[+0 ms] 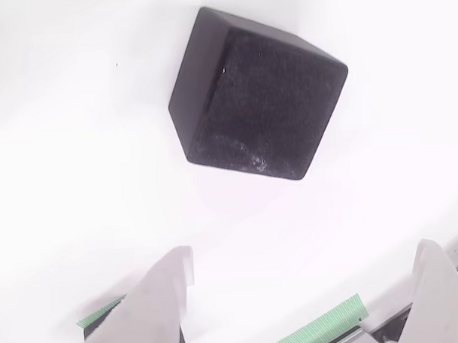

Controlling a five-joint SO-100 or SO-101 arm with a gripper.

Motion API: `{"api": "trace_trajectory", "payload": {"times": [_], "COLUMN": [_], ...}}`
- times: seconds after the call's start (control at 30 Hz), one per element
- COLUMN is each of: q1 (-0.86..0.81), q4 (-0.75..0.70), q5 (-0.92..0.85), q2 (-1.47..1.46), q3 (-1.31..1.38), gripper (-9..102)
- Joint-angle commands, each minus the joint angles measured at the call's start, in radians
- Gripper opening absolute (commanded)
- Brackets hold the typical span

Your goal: Stack 3 Blocks on the chosen place.

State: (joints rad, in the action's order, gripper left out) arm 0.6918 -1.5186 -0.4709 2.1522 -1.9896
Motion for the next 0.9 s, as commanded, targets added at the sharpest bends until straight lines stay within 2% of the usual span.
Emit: {"api": "trace_trajectory", "payload": {"times": [0.0, 0.17, 0.47, 0.67, 0.87], "q1": [0.031, 0.009, 0.067, 0.083, 0.118], "q4": [0.043, 0.080, 0.201, 0.173, 0.123], "q5": [0.032, 0.055, 0.331, 0.428, 0.431], "q2": [0.014, -0.028, -0.098, -0.183, -0.198], "q3": [-0.035, -0.046, -0.005, 0.012, 0.044], "gripper": [36, 36, 36, 36, 36]}}
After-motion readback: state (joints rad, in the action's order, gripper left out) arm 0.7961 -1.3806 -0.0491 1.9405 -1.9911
